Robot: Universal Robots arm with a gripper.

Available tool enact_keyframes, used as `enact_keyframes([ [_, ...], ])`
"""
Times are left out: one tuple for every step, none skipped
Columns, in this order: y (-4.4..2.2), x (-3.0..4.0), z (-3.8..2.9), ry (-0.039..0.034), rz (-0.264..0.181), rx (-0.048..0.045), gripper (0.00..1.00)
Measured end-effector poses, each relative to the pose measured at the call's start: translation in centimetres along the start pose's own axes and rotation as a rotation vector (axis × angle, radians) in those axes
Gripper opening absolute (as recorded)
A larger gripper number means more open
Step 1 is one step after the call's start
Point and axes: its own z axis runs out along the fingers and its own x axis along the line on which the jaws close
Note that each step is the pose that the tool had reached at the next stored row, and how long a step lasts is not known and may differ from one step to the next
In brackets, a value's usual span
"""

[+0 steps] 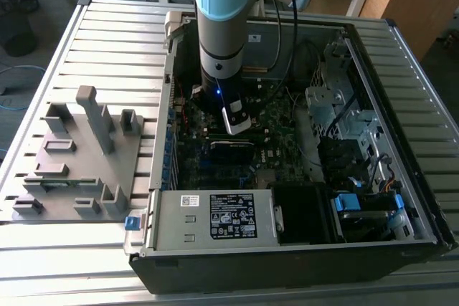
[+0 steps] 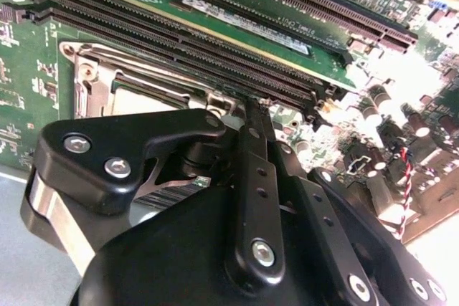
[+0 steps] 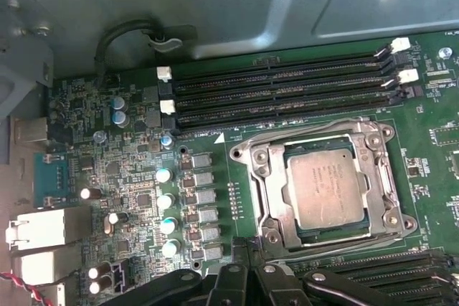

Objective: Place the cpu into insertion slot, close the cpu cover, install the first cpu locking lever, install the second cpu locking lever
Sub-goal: 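Install the second cpu locking lever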

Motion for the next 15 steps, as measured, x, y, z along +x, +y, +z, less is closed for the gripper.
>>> enact_keyframes([
  [0.0, 0.0, 0.0, 0.0, 0.0, -0.0001, 0.1],
  [0.0, 0.0, 0.0, 0.0, 0.0, -0.0002, 0.1],
  [0.0, 0.01, -0.05, -0.0001, 0.0, -0.0002, 0.1],
  [0.02, 0.01, -0.15, -0.0001, 0.0, -0.0001, 0.1],
  [0.06, 0.0, -0.28, -0.0003, 0.0, -0.0009, 0.1],
  [0.1, 0.0, -0.47, -0.0002, 0.0, -0.0007, 0.1],
  [0.14, 0.0, -0.67, -0.0002, 0.0, -0.0006, 0.1],
  [0.17, 0.0, -0.86, -0.0002, 0.0, -0.0004, 0.1],
  [0.21, 0.0, -1.05, -0.0001, 0.0, -0.0003, 0.1],
  [0.24, 0.0, -1.24, -0.0002, 0.0, -0.0003, 0.1],
  [0.28, 0.0, -1.45, -0.0001, 0.0, -0.0002, 0.1],
  [0.32, 0.0, -1.64, -0.0002, 0.0, -0.0001, 0.1],
  [0.37, -0.01, -1.89, -0.0002, 0.0, 0.0006, 0.1],
  [0.41, -0.01, -2.09, -0.0002, 0.0, 0.001, 0.1],
  [0.44, -0.01, -2.23, -0.0003, 0.0, 0.0015, 0.1],
])
